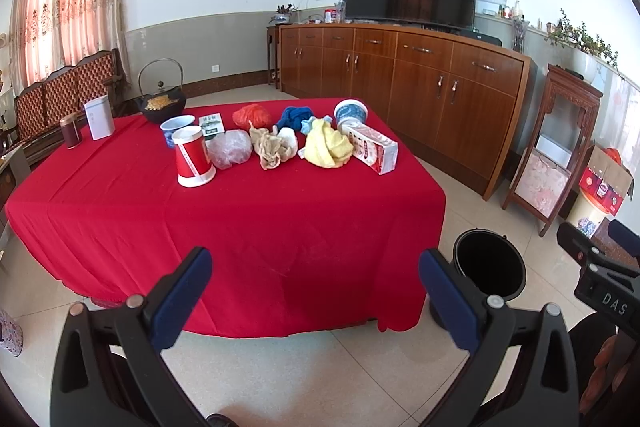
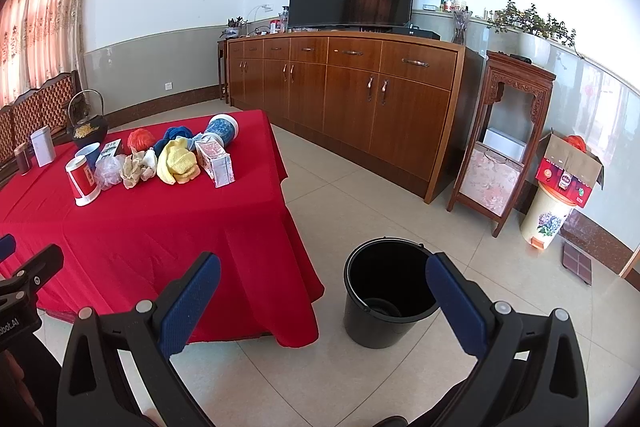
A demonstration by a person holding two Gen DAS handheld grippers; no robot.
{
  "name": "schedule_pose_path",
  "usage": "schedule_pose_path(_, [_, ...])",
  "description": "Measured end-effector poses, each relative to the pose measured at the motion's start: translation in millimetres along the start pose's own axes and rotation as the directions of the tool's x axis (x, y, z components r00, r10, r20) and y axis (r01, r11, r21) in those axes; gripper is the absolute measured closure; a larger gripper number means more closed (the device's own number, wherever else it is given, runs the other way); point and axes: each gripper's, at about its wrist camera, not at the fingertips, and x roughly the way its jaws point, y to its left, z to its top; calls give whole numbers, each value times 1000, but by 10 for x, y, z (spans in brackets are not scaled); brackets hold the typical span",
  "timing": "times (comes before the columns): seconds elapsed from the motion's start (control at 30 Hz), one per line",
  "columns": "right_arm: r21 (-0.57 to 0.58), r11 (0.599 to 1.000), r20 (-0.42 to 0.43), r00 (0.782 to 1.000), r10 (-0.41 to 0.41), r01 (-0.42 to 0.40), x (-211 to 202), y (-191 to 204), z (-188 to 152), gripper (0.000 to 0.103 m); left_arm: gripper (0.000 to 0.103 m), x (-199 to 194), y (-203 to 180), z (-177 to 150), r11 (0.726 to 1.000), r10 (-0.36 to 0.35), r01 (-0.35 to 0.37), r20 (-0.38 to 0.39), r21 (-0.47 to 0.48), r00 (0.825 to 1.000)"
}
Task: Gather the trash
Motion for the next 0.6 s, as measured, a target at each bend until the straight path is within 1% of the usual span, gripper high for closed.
schedule_pose_path(0.07, [1,1000,-5,1000,15,-15,9,-2,-3,0,0,5,-2,1,1000,-1,1,-2,1,1000])
schedule_pose_path(0.23, [-7,991,-8,991,131,-131,26,31,0,0,0,11,81,16,1000,6,-6,-8,-7,1000])
schedule_pose_path(0.33, [-14,985,-41,984,173,-174,134,53,49,0,0,28,144,53,1000,17,-17,2,-14,1000])
schedule_pose_path(0.37, [-19,983,-52,982,182,-183,182,64,67,0,0,35,175,73,1000,21,-21,10,-20,1000])
schedule_pose_path(0.43, [-30,984,-54,983,174,-176,269,104,107,0,0,49,257,122,999,25,-24,29,-38,999])
schedule_pose_path(0.5, [-28,983,-45,982,183,-184,352,123,164,0,0,76,339,164,998,43,-41,43,-51,998])
schedule_pose_path(0.6, [-22,974,-47,974,222,-223,498,168,248,0,0,164,439,202,994,99,-98,31,-56,995])
